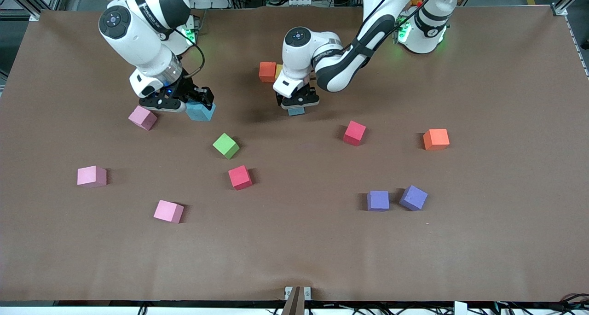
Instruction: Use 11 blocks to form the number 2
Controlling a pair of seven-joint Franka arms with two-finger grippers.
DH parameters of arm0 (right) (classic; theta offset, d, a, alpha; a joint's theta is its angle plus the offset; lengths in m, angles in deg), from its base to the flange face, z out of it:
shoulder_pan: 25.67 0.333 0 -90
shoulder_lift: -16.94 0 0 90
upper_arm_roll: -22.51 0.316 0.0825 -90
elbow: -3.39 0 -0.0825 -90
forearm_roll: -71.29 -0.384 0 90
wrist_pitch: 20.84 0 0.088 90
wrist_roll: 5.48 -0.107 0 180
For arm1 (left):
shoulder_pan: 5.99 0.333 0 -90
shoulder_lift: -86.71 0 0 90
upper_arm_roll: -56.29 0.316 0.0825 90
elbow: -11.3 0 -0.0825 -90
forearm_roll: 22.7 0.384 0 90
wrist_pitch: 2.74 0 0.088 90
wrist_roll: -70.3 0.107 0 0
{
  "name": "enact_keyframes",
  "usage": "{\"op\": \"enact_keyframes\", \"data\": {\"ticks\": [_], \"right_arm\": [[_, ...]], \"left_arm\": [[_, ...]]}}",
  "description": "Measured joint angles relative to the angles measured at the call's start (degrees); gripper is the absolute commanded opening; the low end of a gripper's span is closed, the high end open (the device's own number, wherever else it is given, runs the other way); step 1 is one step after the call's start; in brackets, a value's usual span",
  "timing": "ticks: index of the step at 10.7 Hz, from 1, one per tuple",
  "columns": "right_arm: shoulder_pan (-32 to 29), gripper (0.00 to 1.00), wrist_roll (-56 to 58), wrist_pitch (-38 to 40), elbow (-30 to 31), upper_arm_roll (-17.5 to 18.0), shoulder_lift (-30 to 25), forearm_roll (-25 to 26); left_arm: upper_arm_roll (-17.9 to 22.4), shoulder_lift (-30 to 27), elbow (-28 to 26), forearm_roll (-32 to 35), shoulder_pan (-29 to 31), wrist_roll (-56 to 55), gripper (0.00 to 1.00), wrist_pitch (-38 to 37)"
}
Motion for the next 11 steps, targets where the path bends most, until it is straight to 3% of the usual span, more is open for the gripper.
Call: {"op": "enact_keyframes", "data": {"ticks": [6, 11], "right_arm": [[-0.01, 0.3, 0.0, -0.05, 0.0, -0.14, 0.01, 0.0], [-0.01, 0.3, 0.01, -0.08, 0.0, -0.15, 0.02, 0.0]], "left_arm": [[-0.57, -3.59, -7.53, 1.5, 0.0, 0.16, 0.0, 4.86], [-0.97, -4.03, -8.09, 1.5, -0.04, 0.16, 0.0, 6.11]]}}
